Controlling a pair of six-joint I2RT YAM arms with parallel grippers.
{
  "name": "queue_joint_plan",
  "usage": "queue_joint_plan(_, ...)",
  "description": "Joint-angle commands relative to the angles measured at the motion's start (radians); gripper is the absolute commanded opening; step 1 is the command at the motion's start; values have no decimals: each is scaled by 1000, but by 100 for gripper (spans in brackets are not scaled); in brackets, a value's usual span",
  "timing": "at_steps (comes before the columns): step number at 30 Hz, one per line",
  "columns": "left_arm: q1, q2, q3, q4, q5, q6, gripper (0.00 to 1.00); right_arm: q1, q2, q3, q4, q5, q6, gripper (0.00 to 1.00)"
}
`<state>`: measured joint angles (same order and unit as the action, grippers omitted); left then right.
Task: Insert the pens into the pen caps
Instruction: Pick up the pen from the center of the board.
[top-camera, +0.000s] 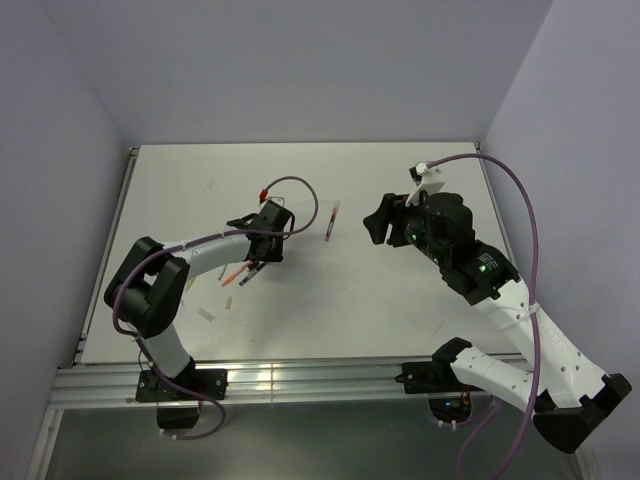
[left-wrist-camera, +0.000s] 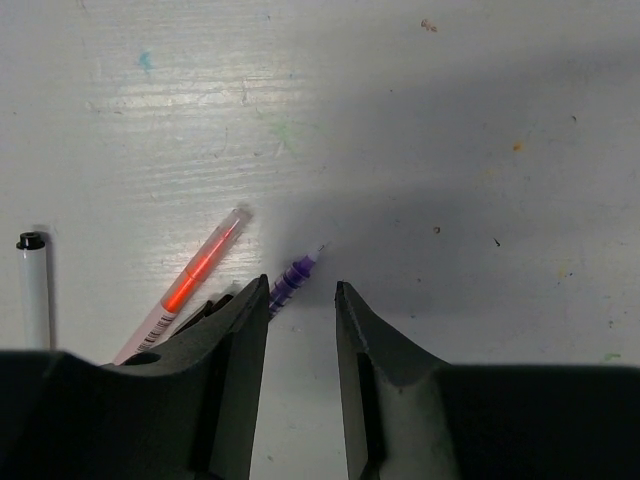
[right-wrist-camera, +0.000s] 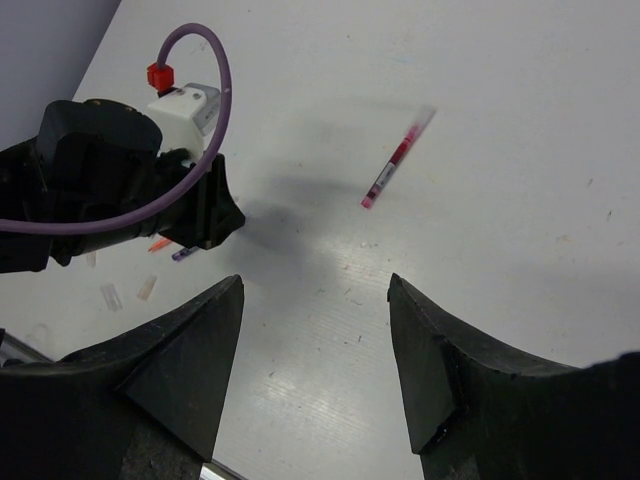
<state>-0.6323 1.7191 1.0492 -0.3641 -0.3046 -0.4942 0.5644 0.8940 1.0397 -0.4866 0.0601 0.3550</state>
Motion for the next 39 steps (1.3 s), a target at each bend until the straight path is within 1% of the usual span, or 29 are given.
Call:
queue_joint_plan(1,-7,2,11,8,-16,6,38,-6,-20,-6,45,15,1,67)
queue_joint_plan(14,-7,33,9,10,-30,-1,38,-6,-18,-13,45,14,4,67)
queue_joint_plan(25,-6,56,-6,22,-10,-14,37,-6,-18,-17,46,12,1,67)
queue_joint_plan(27,-7,59,-11,25,-5,-15,36,-6,-17,-17,46,14,1,67)
queue_joint_plan(31,-7,63,-23,33,7,-27,30,-8,-15,-17,46,14,1,67)
queue_joint_plan(33,-6,62,-28,33,9,-30,30,-8,-13,-17,46,12,1,67)
queue_joint_plan(39,-10,65,-37,36,19,-40,24,-6,-9,-17,46,12,1,67)
